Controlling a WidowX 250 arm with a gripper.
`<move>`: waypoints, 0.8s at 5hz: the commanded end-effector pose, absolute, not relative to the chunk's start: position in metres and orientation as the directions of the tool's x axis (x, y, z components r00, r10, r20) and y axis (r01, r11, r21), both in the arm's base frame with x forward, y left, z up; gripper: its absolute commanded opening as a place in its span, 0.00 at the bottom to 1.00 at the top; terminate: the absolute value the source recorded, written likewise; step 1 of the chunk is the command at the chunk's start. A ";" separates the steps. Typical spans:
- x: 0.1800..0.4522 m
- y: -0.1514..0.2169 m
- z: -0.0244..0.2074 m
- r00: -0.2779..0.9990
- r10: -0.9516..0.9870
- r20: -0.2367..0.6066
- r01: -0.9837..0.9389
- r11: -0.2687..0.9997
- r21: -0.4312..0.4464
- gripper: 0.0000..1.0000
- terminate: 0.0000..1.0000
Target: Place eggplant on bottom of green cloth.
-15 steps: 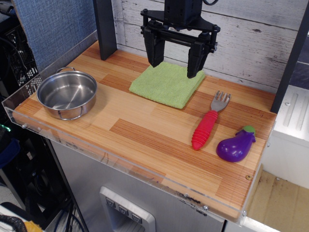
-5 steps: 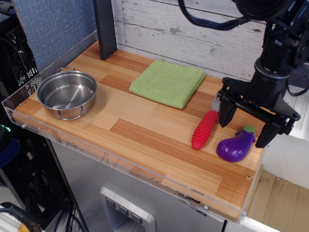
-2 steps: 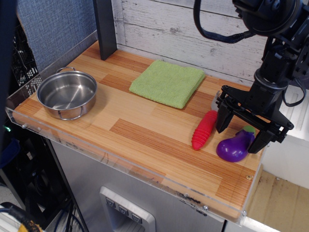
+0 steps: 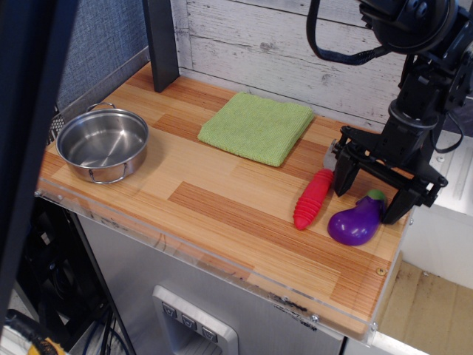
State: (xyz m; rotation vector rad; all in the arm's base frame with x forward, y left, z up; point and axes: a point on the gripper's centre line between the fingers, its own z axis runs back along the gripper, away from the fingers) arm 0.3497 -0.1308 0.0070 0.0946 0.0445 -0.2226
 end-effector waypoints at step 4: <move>0.319 -0.163 -0.033 0.890 -0.455 0.029 0.455 0.885 -0.097 1.00 0.00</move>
